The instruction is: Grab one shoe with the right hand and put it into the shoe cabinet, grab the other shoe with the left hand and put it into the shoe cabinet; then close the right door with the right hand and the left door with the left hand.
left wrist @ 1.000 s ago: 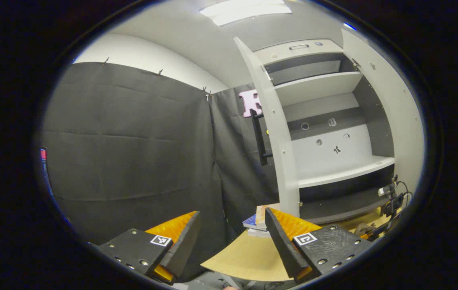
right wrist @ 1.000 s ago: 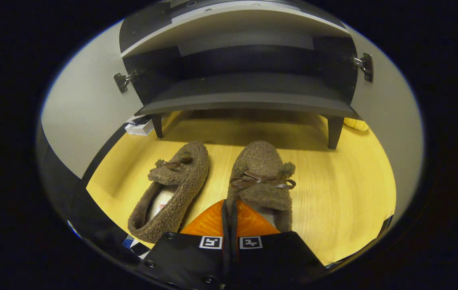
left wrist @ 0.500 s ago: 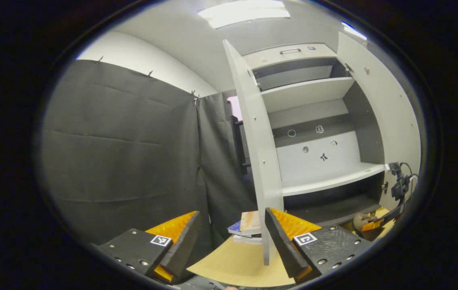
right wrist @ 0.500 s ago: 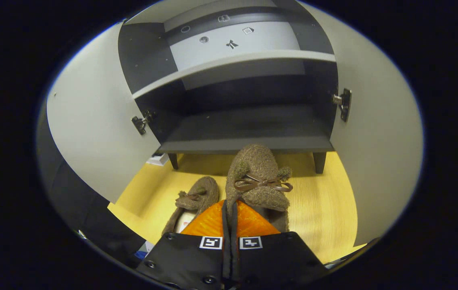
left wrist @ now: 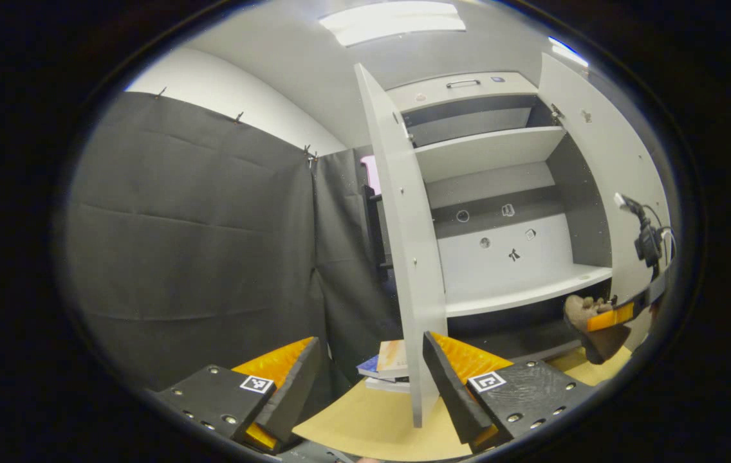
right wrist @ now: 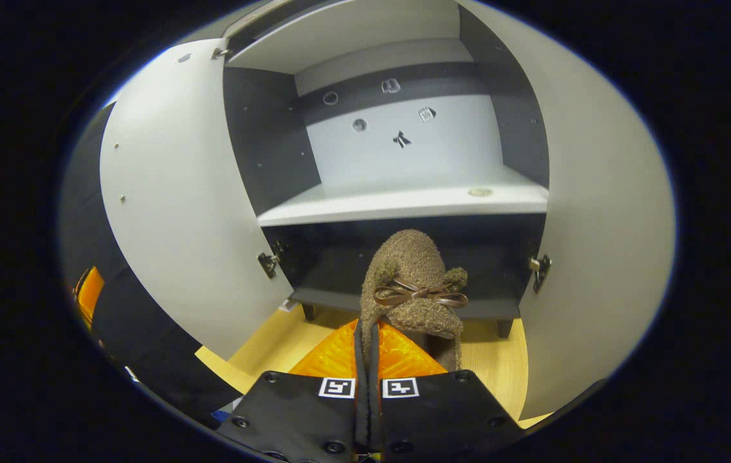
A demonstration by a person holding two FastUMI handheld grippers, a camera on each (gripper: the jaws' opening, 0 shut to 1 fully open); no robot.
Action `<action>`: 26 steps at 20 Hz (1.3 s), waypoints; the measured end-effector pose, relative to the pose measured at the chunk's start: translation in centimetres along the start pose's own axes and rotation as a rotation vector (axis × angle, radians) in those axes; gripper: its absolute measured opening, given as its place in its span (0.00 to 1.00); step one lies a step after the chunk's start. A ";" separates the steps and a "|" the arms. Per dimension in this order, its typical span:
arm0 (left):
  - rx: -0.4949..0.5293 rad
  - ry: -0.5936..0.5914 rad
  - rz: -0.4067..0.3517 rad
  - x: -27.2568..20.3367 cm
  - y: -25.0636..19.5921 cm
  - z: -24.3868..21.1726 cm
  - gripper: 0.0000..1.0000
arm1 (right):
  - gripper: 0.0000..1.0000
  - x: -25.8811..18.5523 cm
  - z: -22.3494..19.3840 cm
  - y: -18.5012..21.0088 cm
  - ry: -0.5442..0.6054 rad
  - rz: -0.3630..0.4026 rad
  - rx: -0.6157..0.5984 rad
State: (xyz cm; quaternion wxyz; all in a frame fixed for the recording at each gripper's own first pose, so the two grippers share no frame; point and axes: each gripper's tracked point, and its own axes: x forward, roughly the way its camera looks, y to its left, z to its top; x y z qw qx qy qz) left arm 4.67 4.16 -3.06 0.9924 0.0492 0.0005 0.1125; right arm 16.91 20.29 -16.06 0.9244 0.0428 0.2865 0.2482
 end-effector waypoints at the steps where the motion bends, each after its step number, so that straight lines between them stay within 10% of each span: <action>1: 0.000 -0.001 0.001 0.1 0.0 0.0 1.00 | 0.01 -0.2 1.1 0.5 -0.022 0.004 -0.020; 16: -0.033 0.020 0.066 -0.6 3.3 -2.3 1.00 | 0.00 3.9 17.6 -1.7 -0.202 -0.079 -0.105; 26: -0.021 0.057 0.078 -1.6 4.4 -3.9 1.00 | 0.02 12.7 21.3 -5.6 -0.129 -0.195 -0.039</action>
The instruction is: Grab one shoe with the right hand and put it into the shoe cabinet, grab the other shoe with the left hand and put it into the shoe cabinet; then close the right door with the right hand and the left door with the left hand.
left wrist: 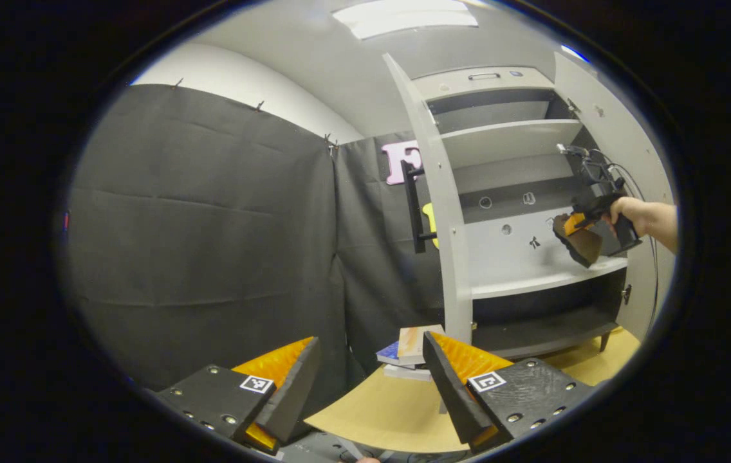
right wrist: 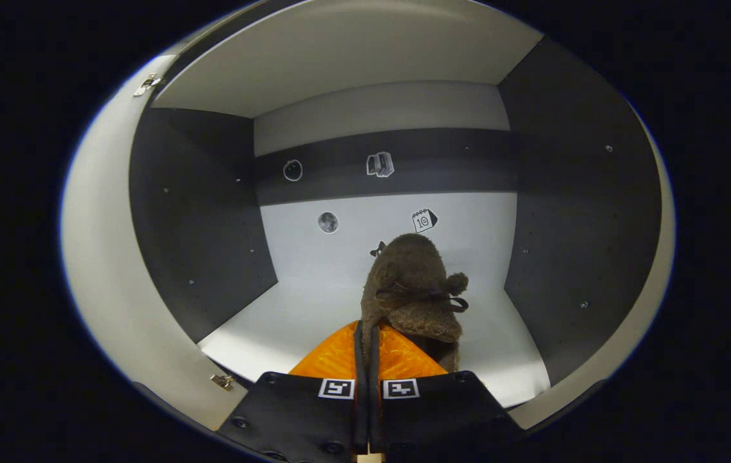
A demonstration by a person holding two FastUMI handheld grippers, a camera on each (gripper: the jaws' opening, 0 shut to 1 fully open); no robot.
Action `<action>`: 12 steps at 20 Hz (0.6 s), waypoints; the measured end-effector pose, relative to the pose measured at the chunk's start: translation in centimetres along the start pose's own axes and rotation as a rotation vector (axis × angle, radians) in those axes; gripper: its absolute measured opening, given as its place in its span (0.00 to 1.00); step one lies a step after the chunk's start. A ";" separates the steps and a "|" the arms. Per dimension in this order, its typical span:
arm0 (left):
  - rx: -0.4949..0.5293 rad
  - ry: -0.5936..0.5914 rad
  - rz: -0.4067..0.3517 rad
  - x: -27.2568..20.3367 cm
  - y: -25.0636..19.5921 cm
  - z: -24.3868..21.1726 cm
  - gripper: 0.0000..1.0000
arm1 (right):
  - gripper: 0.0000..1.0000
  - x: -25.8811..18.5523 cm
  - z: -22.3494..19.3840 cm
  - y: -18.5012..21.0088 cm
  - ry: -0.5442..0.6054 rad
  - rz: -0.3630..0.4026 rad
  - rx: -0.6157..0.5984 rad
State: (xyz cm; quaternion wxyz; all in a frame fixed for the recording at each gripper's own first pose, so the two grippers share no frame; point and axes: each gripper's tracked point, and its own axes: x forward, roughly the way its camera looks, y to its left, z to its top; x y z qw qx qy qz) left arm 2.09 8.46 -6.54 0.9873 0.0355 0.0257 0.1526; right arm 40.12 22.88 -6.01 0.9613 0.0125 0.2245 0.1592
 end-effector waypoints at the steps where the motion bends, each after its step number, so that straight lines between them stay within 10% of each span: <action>1: 0.001 0.004 -0.002 -0.1 0.0 -0.2 1.00 | 0.02 0.8 -0.4 -0.2 0.026 -0.015 0.000; 8: 0.002 0.024 -0.037 0.2 -1.0 -0.8 1.00 | 0.17 3.2 -0.4 -1.6 0.048 -0.089 0.035; 12: 0.006 0.036 -0.090 0.2 -1.8 -1.1 0.87 | 0.68 1.5 1.2 -1.0 -0.033 -0.077 0.016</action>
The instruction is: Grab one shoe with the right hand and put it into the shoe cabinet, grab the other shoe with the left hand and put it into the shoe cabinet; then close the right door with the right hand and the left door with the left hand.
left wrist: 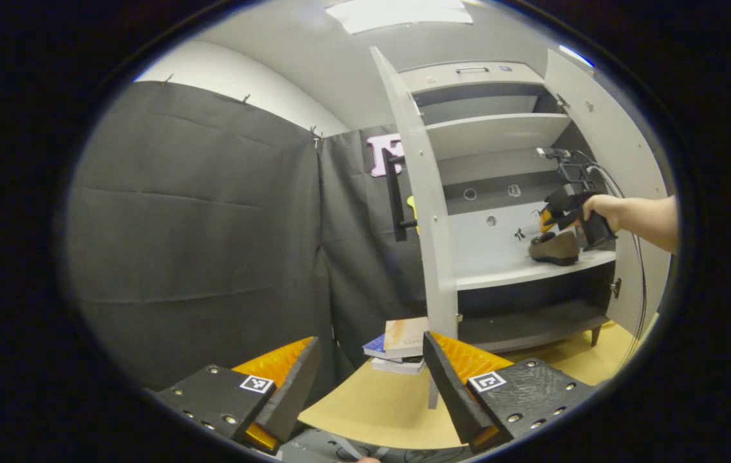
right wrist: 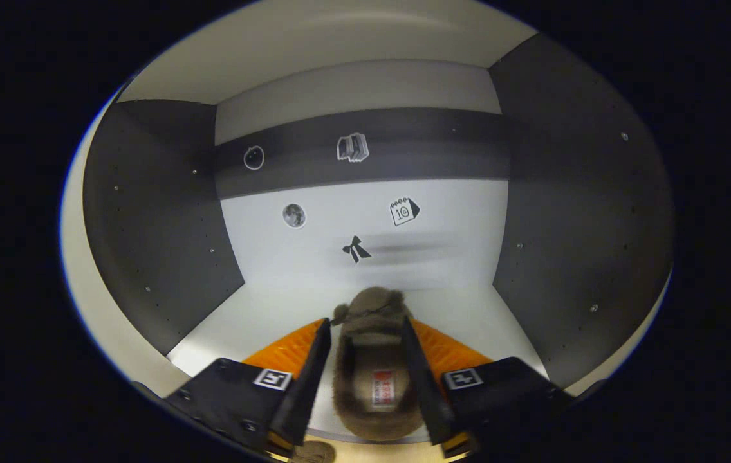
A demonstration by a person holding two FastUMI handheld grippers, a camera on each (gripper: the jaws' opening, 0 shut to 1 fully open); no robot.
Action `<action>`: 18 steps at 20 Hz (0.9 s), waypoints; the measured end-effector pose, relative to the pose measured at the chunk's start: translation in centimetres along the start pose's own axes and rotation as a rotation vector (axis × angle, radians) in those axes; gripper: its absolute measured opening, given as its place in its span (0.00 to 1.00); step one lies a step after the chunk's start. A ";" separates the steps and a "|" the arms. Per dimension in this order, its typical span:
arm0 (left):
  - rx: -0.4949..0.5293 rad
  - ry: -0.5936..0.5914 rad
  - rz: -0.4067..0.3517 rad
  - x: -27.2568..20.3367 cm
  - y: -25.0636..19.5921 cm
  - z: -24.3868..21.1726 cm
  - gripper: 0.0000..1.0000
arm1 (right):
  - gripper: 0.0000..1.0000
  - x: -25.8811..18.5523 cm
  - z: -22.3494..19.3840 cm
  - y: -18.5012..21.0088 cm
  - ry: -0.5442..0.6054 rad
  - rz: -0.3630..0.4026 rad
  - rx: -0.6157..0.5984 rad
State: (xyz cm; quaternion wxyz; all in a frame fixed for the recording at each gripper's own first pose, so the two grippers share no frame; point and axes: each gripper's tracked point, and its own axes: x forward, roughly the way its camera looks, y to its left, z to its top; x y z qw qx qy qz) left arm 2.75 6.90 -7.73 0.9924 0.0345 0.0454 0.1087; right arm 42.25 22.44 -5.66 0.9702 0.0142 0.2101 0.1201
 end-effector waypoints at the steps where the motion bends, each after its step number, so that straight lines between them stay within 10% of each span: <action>1: 0.000 0.003 -0.017 0.1 -0.2 0.0 0.87 | 0.90 -0.7 0.5 0.1 -0.033 0.009 -0.004; 18: 0.001 0.114 -0.455 4.0 -15.6 -6.2 1.00 | 0.94 -20.3 0.5 -1.3 -0.346 0.075 -0.082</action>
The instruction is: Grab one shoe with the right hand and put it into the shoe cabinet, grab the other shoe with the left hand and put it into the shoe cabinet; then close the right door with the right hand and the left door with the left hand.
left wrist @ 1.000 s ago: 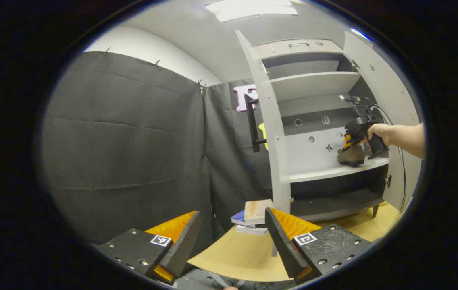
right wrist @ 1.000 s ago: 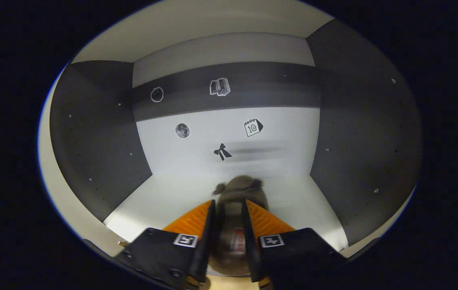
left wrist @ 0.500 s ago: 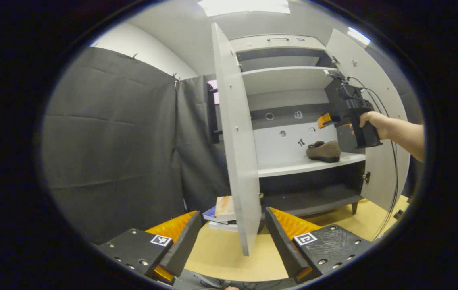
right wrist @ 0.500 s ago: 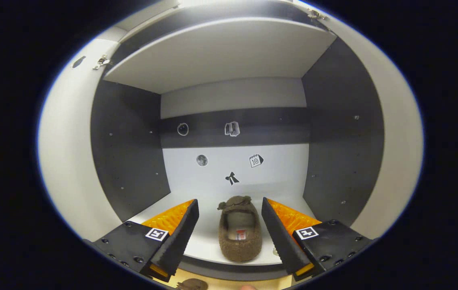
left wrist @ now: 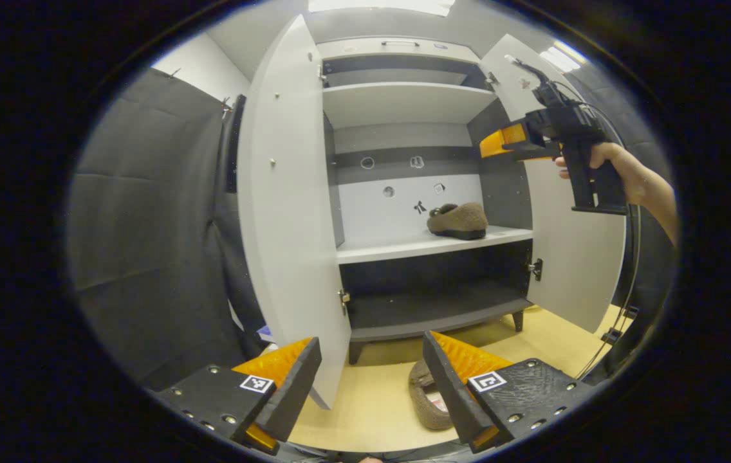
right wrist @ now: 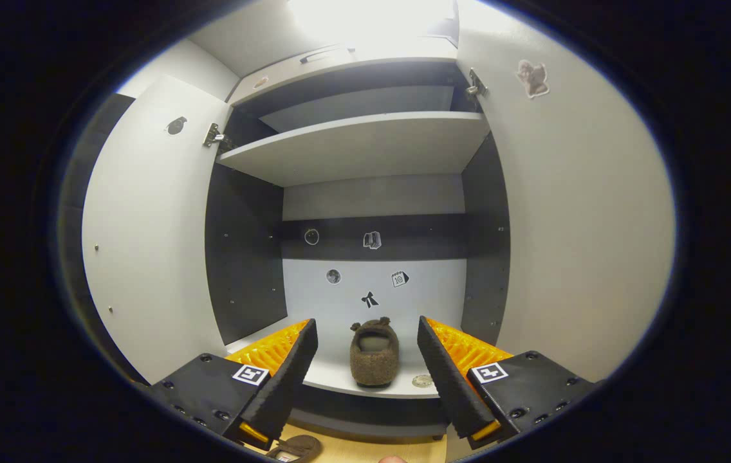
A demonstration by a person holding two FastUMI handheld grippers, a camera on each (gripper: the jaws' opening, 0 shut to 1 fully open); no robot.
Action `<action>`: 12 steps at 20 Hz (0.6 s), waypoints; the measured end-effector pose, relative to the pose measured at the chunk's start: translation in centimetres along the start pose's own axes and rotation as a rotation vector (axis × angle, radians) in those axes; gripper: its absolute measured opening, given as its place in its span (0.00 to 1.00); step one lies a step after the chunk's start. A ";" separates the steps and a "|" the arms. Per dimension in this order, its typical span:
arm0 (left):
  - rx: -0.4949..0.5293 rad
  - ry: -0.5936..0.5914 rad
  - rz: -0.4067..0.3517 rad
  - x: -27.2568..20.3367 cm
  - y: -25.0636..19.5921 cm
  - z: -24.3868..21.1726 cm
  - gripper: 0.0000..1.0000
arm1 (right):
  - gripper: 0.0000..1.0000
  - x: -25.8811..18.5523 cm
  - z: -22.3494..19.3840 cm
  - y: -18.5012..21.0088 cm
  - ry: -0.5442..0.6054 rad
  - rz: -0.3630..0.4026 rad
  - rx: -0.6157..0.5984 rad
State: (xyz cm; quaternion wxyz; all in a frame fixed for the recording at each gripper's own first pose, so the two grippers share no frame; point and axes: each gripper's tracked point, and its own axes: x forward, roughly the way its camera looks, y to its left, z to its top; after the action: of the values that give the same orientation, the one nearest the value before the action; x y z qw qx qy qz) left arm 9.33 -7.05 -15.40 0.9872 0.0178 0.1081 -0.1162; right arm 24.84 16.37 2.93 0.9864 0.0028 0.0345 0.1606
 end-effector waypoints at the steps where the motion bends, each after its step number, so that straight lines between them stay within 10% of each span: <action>1: 0.003 0.012 -0.022 0.8 -0.7 -0.6 1.00 | 0.98 -0.9 -0.2 0.1 -0.007 0.002 -0.013; 12: 0.014 0.221 -0.184 8.8 -5.8 -11.5 0.94 | 0.99 -8.7 -4.4 -1.2 -0.006 -0.064 -0.073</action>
State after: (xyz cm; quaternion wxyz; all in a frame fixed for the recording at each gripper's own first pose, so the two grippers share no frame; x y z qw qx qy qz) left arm 13.92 -14.02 -28.59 0.9542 0.0271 0.2166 -0.2044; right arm 16.64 12.45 -0.87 0.9906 -0.0337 0.0257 0.1299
